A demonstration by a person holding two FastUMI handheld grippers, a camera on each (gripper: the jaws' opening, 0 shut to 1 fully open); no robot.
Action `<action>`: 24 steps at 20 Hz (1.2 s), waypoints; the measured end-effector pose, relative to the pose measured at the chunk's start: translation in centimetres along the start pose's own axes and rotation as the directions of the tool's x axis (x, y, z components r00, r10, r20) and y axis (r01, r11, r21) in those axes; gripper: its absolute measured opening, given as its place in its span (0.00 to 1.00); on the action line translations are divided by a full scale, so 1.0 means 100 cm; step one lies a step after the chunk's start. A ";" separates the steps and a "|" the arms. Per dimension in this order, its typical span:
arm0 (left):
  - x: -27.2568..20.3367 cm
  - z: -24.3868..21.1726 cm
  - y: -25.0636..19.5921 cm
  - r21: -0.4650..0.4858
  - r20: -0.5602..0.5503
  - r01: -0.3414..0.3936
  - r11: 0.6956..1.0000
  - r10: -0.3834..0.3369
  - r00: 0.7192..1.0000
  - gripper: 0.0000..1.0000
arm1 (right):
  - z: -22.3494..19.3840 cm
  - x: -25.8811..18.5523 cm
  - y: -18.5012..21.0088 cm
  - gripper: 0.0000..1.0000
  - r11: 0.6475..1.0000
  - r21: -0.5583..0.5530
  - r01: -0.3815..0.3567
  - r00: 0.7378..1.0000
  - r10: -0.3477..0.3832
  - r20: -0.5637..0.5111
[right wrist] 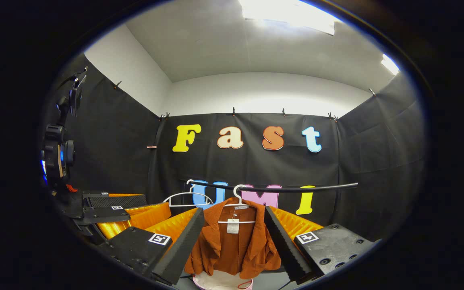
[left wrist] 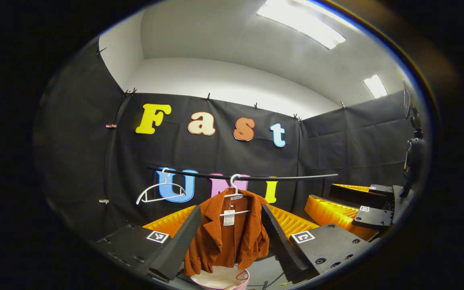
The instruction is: Grasp the clothes on the hanger with both hands and then place them into the laundry hamper below.
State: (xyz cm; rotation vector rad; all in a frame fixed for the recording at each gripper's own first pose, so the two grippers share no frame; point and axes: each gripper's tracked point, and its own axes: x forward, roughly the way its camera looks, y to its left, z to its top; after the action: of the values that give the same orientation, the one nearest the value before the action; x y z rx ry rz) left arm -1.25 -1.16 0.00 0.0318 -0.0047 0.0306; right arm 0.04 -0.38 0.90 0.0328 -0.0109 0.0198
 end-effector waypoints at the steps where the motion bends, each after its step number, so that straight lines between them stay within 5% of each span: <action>1: 0.000 0.001 0.001 -0.002 0.001 -0.007 1.000 0.007 1.000 0.94 | -0.002 0.000 0.000 0.97 1.000 -0.001 -0.004 1.000 0.004 -0.005; 24: 0.017 -0.016 0.013 -0.045 -0.021 0.045 0.998 -0.046 0.999 0.95 | -0.009 0.009 0.000 0.97 0.999 -0.019 0.044 0.998 -0.045 -0.047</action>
State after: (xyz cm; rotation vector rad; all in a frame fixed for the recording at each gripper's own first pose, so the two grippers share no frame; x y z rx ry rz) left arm 0.44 0.22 -1.60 -0.0125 0.0178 -0.0143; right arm 0.99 -0.35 -0.04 0.0141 0.0371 -0.0237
